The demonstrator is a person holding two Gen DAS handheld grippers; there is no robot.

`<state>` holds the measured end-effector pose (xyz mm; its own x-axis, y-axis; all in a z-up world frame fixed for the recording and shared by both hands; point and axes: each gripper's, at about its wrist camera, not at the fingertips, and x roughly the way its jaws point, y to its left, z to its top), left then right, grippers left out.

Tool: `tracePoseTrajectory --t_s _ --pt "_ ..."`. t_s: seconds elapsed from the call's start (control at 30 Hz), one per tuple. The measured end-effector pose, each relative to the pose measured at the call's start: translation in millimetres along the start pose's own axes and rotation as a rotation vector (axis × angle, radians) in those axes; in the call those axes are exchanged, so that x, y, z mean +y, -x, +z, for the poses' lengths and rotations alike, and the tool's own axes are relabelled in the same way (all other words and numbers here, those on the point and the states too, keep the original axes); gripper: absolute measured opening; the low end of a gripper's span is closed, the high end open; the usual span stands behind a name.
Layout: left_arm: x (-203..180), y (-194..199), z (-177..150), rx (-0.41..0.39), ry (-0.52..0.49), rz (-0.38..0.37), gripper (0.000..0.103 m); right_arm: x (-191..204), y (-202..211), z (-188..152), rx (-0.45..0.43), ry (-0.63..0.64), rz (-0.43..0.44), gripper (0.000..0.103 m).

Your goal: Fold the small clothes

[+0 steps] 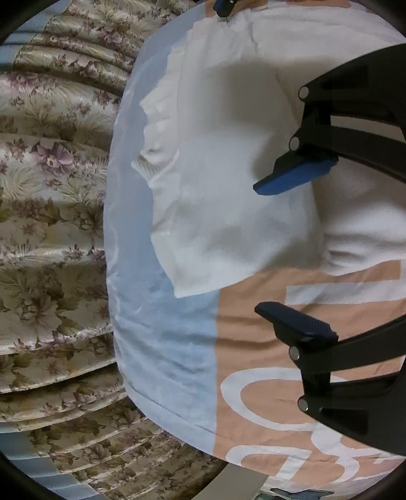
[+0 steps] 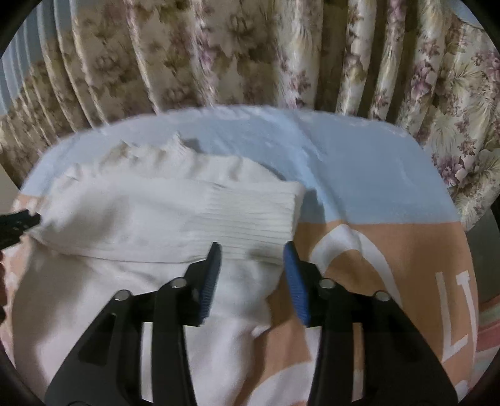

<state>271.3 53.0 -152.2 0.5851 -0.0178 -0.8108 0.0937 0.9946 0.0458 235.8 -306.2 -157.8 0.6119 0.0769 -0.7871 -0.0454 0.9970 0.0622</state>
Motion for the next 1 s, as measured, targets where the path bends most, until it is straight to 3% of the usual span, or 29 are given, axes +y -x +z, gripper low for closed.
tracePoseTrajectory --t_s 0.03,0.07,0.13,0.23,0.33,0.53,0.77,0.93,1.0 --pt "-2 3 0 -0.002 0.0 0.001 0.072 2 7 -1 -0.014 0.001 0.0 0.066" --pt "-3 6 0 -0.004 -0.001 0.001 0.074 6 14 -3 -0.028 0.005 0.002 0.07" --pt "-6 15 -1 -0.017 -0.002 0.002 0.08 12 25 -5 -0.048 0.011 -0.005 0.088" --pt "-8 28 -5 -0.034 -0.003 0.0 0.084 20 40 -13 -0.078 0.017 -0.022 0.1" --pt "-5 36 -10 -0.027 0.003 0.003 0.092 25 44 -22 -0.058 0.023 -0.026 0.1" --pt "11 52 -23 -0.014 0.066 -0.019 0.092 30 56 -38 -0.03 0.007 -0.045 0.1" --pt "17 81 -45 -0.039 0.083 -0.03 0.093 29 82 -54 -0.036 -0.123 -0.003 0.1" --pt "14 95 -75 -0.014 0.08 -0.078 0.093 38 95 -80 -0.022 -0.105 0.074 0.1" --pt "16 102 -90 -0.03 0.104 -0.059 0.093 42 98 -92 -0.01 -0.099 0.094 0.1"
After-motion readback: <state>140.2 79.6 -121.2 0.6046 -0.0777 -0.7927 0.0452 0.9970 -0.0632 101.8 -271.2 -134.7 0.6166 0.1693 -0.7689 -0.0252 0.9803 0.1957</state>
